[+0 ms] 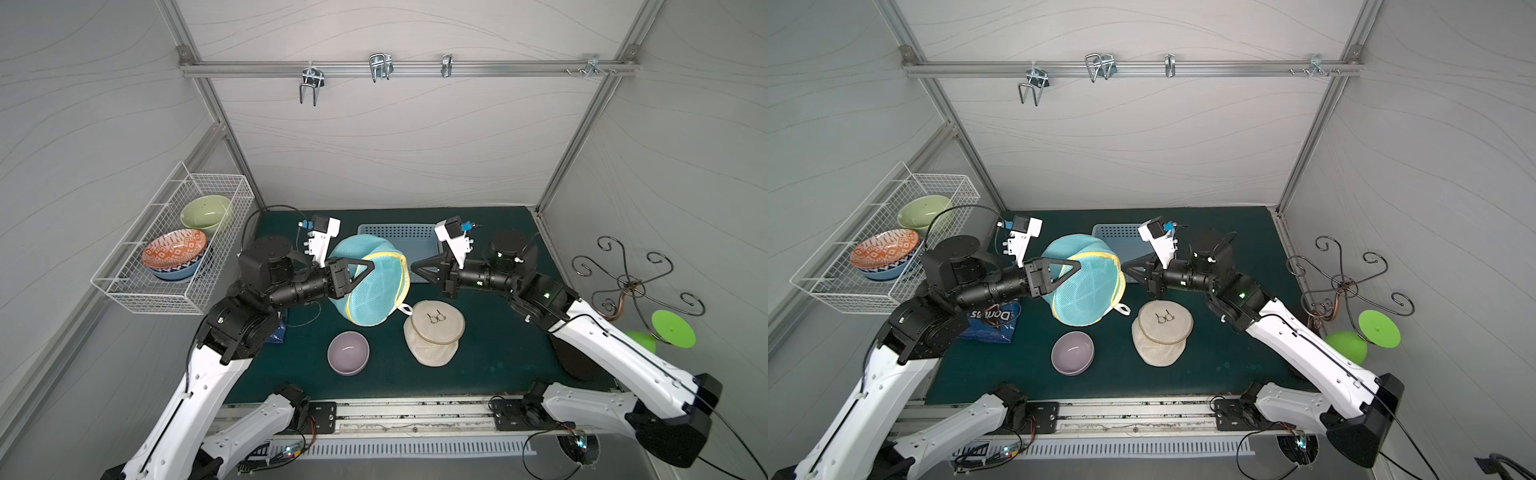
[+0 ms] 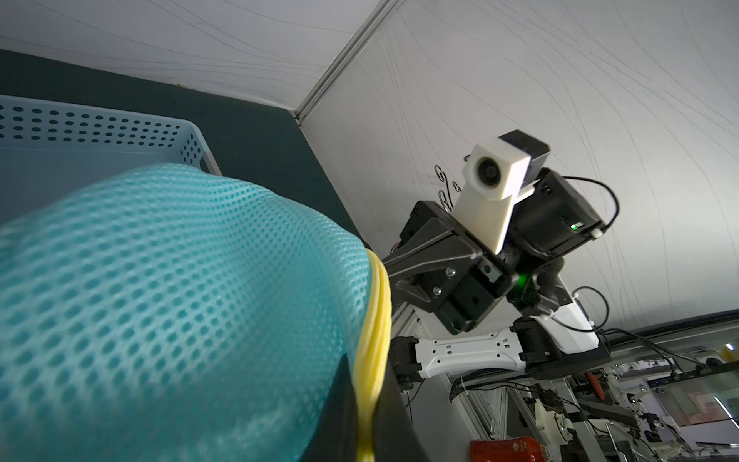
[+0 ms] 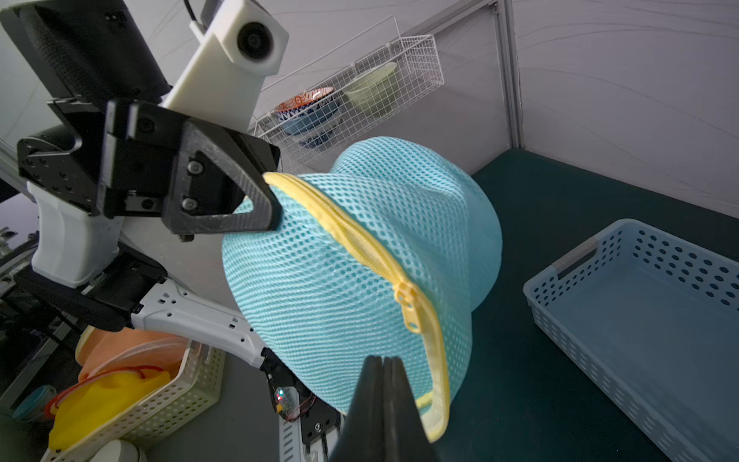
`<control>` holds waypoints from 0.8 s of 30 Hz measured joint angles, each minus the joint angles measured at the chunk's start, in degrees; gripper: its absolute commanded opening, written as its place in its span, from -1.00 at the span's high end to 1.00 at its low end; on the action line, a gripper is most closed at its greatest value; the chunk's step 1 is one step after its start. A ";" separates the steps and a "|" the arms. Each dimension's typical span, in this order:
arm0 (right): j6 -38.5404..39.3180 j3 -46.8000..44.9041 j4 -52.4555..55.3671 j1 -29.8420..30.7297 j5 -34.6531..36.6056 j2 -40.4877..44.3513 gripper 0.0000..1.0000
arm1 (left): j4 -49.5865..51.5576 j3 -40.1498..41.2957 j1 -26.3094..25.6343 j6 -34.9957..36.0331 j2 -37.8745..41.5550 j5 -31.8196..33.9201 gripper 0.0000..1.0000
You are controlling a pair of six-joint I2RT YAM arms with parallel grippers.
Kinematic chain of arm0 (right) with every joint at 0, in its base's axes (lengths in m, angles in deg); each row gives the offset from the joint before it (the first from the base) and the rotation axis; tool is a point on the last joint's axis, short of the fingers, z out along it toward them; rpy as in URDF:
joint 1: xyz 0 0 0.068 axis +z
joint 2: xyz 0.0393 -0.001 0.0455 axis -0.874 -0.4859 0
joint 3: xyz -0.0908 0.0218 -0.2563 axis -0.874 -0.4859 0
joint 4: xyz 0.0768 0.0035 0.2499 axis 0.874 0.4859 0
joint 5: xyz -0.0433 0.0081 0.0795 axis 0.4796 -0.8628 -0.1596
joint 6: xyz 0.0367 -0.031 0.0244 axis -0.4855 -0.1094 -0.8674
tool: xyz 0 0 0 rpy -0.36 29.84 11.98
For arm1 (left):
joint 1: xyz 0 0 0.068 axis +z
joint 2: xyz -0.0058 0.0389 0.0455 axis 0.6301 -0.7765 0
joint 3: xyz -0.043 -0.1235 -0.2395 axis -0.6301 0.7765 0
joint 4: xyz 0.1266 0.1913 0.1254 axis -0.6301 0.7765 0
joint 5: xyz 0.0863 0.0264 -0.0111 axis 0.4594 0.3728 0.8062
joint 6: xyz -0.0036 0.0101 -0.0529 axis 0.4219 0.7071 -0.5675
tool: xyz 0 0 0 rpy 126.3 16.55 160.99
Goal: Turn the laundry bag inside out
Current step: Zip the zipper on the laundry bag.
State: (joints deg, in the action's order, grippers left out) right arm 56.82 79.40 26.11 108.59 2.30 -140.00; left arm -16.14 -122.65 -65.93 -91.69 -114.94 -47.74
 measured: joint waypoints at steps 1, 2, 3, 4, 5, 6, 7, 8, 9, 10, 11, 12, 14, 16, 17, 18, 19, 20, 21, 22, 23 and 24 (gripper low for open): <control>0.52 0.92 0.90 0.00 -0.37 0.20 -0.30 | -0.09 0.92 0.00 0.02 0.66 0.17 1.00; 1.33 1.20 1.44 0.00 -0.42 0.66 -0.55 | -0.04 1.75 0.00 -0.02 1.33 0.35 1.00; 1.99 0.79 1.86 0.07 -0.28 1.29 -0.69 | -0.20 2.54 0.00 -0.24 2.03 0.42 1.00; 2.40 0.02 1.86 0.11 -0.11 1.81 -0.78 | -0.68 3.10 0.00 -0.63 2.67 0.33 1.00; 2.91 -1.42 1.81 0.13 0.28 2.38 -0.89 | -1.38 3.58 0.00 -1.11 3.26 0.00 1.00; 3.23 -3.08 1.66 0.17 0.44 2.73 -0.97 | -2.23 3.80 0.00 -1.66 3.72 -0.57 1.00; 3.34 -4.59 1.31 0.24 0.52 2.86 -0.98 | -3.06 3.80 0.00 -2.16 3.93 -1.07 1.00; 3.15 -6.54 0.68 0.24 0.66 2.84 -0.98 | -4.24 3.80 0.00 -2.69 4.15 -1.81 1.00; 2.89 -8.66 -0.09 0.28 0.68 2.64 -0.98 | -5.49 3.80 0.00 -3.26 4.35 -2.51 1.00; 2.67 -9.97 -0.55 0.44 0.66 2.36 -0.97 | -6.69 3.85 0.00 -3.82 4.44 -3.19 1.00; 2.36 -11.10 -0.92 0.68 0.74 1.81 -0.94 | -7.87 3.91 0.00 -4.46 4.44 -3.80 1.00; 2.12 -11.58 -1.27 0.85 0.90 1.20 -0.86 | -8.74 3.98 0.00 -5.01 4.44 -4.35 1.00; 1.53 -11.76 -2.75 1.29 1.11 0.15 -0.68 | -10.34 4.26 0.00 -5.92 4.44 -5.31 1.00; 1.25 -11.63 -4.20 1.51 1.33 0.07 -0.40 | -10.84 4.48 0.00 -6.25 4.44 -5.68 1.00; 1.22 -11.21 -4.46 1.53 1.29 0.09 -0.19 | -10.86 4.59 0.00 -6.27 4.44 -5.70 1.00; 1.22 -10.67 -4.57 1.57 1.25 0.09 0.12 | -10.86 4.79 0.00 -6.32 4.44 -5.70 1.00; 1.42 -9.97 -4.57 1.57 1.03 0.09 0.61 | -10.99 5.14 0.00 -6.45 4.44 -5.84 1.00; 1.53 -8.96 -4.20 1.57 0.85 0.07 0.95 | -11.04 5.49 0.00 -6.60 4.39 -5.84 1.00; 1.68 -7.78 -3.26 1.57 1.03 -0.04 1.00 | -11.02 5.62 0.00 -6.62 4.37 -5.81 1.00; 1.84 -6.38 -1.79 1.53 1.18 -0.26 1.00 | -10.93 5.62 0.00 -6.43 4.35 -5.57 0.74; 2.03 -4.70 0.46 1.33 1.33 -0.68 1.00 | -10.25 5.42 0.00 -5.75 4.33 -4.66 0.49; 2.43 -2.97 2.58 1.22 1.40 -1.25 1.00 | -8.96 5.05 0.00 -4.76 4.26 -3.58 0.36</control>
State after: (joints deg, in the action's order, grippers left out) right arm 59.24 76.43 28.69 109.81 3.70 -141.24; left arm -25.10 -117.60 -65.93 -96.46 -110.68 -51.32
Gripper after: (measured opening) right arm 0.038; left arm 0.194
